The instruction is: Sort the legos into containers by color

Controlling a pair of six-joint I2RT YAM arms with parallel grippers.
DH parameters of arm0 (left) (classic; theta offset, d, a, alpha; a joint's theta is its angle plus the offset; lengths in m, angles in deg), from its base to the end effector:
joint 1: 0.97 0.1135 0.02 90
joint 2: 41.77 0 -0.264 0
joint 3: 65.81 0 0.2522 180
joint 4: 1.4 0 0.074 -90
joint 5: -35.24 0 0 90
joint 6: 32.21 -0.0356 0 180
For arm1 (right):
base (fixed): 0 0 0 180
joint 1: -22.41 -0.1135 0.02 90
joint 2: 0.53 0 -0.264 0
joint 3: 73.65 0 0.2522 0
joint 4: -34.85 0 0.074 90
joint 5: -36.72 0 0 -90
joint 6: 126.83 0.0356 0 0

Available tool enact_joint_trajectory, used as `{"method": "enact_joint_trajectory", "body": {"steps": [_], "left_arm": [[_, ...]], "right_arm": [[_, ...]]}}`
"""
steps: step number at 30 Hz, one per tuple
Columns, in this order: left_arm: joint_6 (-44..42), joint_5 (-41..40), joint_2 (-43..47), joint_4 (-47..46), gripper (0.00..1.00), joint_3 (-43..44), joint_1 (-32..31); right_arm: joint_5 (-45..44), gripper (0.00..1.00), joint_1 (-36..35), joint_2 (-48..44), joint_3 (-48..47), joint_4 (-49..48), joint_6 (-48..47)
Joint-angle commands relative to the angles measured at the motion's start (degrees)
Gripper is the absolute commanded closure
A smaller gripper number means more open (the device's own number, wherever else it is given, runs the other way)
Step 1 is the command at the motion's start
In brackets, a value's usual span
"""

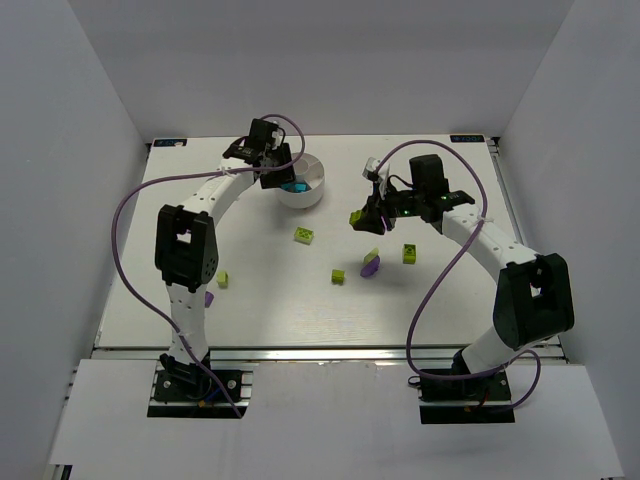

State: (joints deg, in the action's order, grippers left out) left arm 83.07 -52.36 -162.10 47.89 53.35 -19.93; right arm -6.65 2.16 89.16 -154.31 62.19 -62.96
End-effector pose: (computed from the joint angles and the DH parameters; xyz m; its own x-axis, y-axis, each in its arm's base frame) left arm 0.4489 -0.1558 0.2517 -0.8089 -0.1733 -0.5619 0.0049 0.9536 -0.3011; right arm 0.3165 0.1444 0.2795 -0.1530 -0.3788 -0.9128 -0.9514 0.3061 0.0324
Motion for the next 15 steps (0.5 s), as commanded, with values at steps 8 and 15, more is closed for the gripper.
{"method": "enact_joint_trajectory", "body": {"steps": [8, 15], "left_arm": [[0.0, -1.3, 4.4, -0.5, 0.40, 1.7, -0.4], [-0.4, -5.5, 7.8, -0.3, 0.39, 2.0, -0.5]], "right_arm": [[1.3, 0.99, 0.2, -1.5, -0.1, -1.2, -0.5], [1.4, 1.00, 0.2, -1.5, -0.3, -1.0, -0.6]]}}
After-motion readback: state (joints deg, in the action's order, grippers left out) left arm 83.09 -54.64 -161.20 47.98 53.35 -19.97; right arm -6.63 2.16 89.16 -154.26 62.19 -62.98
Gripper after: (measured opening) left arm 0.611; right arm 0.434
